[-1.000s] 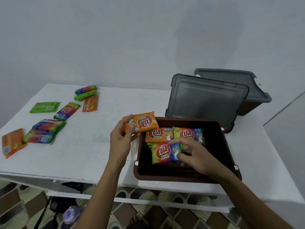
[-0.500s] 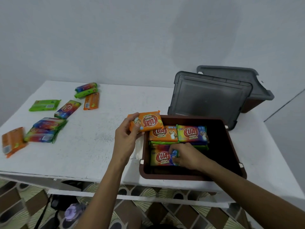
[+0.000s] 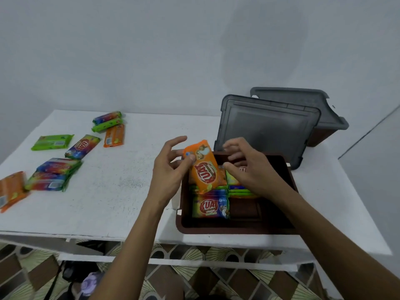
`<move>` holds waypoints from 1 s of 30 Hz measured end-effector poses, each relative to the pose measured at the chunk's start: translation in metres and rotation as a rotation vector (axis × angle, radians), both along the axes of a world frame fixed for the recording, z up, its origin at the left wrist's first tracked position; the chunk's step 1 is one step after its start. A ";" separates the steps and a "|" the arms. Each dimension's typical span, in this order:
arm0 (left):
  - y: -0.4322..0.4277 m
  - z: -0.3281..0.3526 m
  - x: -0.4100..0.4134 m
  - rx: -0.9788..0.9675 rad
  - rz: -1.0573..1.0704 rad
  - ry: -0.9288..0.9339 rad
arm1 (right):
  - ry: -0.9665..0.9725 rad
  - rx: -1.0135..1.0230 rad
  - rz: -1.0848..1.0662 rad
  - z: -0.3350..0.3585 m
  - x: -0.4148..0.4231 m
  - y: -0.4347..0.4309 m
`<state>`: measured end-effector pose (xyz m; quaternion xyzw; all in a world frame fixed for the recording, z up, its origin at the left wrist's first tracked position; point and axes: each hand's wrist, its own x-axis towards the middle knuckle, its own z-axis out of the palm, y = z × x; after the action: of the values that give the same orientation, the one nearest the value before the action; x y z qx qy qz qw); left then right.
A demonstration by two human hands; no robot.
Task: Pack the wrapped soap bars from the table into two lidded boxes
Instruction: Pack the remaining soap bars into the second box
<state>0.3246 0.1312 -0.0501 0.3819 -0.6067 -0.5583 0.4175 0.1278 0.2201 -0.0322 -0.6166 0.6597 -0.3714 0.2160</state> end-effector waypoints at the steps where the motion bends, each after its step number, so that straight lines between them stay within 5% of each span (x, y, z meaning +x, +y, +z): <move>1: 0.001 0.003 -0.005 0.007 -0.030 0.001 | -0.059 0.043 0.052 0.002 0.000 -0.001; 9: 0.007 0.000 -0.039 -0.085 -0.142 -0.097 | -0.286 0.100 0.194 0.001 -0.008 0.019; 18: -0.009 -0.035 -0.014 -0.557 -0.119 -0.592 | -0.155 0.336 -0.117 -0.022 -0.042 0.072; 27: -0.001 -0.053 -0.004 -0.541 -0.058 -0.661 | -0.299 0.619 -0.175 -0.052 -0.041 0.064; 30: 0.001 -0.053 -0.005 -0.543 -0.051 -0.661 | -0.112 0.700 -0.160 -0.062 -0.042 0.055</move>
<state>0.3196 0.1320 -0.1028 0.4014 -0.8422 -0.2357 0.2721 0.0854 0.2750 -0.0938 -0.4303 0.7803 -0.1721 0.4200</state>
